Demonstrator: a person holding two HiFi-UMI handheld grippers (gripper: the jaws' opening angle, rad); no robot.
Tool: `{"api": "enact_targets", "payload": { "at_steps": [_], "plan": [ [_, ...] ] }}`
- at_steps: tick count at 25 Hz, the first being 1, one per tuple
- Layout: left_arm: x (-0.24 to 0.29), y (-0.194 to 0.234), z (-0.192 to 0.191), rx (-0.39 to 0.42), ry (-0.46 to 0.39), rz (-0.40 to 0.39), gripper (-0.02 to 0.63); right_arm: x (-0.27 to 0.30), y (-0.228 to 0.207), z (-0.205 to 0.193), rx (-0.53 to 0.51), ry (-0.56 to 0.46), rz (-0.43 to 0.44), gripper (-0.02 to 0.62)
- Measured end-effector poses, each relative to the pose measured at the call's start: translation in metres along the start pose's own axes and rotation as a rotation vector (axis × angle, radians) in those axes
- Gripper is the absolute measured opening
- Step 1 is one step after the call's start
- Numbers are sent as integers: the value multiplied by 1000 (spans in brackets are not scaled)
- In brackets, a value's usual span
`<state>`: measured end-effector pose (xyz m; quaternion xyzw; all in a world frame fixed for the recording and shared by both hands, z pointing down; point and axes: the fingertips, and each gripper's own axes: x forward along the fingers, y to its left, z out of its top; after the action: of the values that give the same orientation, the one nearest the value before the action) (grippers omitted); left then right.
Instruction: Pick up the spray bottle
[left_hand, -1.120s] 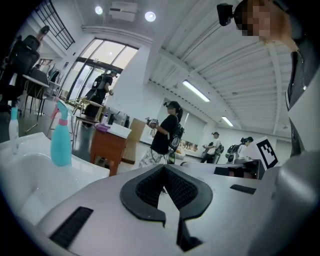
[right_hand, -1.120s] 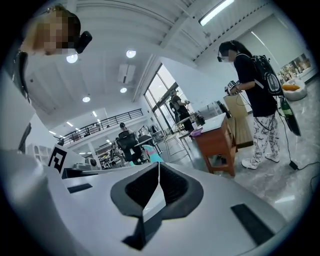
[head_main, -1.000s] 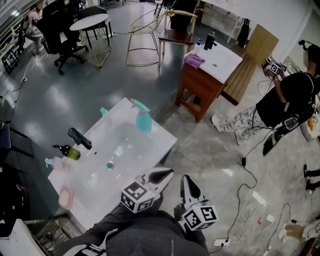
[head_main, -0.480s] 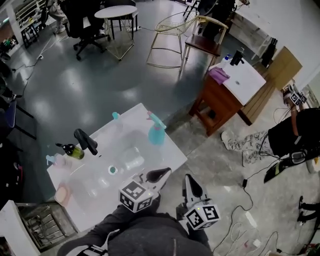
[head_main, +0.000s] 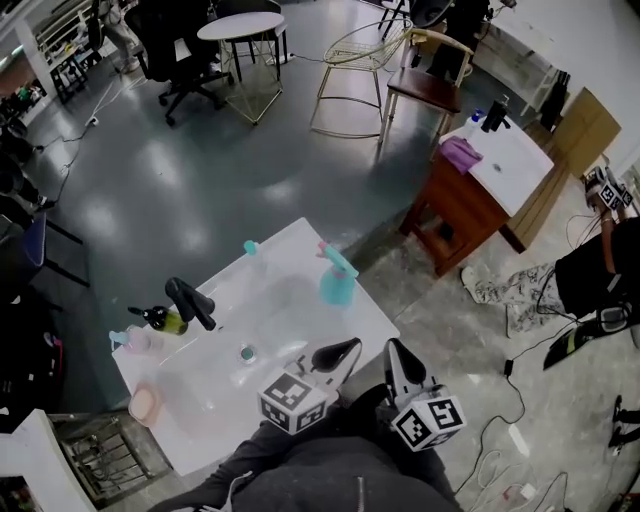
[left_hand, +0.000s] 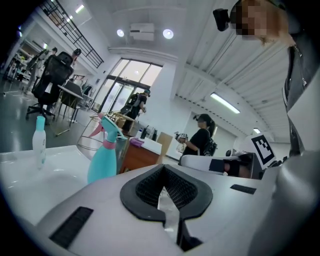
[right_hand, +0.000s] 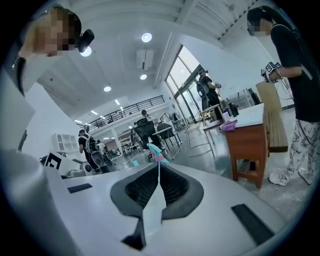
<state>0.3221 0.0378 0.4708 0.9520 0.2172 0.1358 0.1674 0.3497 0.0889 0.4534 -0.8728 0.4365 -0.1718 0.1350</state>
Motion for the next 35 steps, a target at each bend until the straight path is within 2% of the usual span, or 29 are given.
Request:
{"api": "enact_targets", "payload": {
  "at_steps": [4,15,21,23,25,28,35],
  "plan": [
    [-12,14,0,5,-5,56,8,18,9,3,-21,12,43,14],
    [-23,52,9,-64,-62,231,8,58,17,10,-119,94,194,14],
    [-23,72,20,-111,-116,367,8,90,18,24,-194,129,303,21],
    [-22,76,24,-118,-136,414,8,100,18,25,-244,146,347,46],
    [-23,81,29,-117,-154,468,8,111,19,24,-268,169,387,135],
    [-28,86,34,-141,-189,551,8,126,19,26,-284,192,431,187],
    [-37,89,28,-199,-230,722,8,156,28,23,-345,203,570,202]
  ]
}}
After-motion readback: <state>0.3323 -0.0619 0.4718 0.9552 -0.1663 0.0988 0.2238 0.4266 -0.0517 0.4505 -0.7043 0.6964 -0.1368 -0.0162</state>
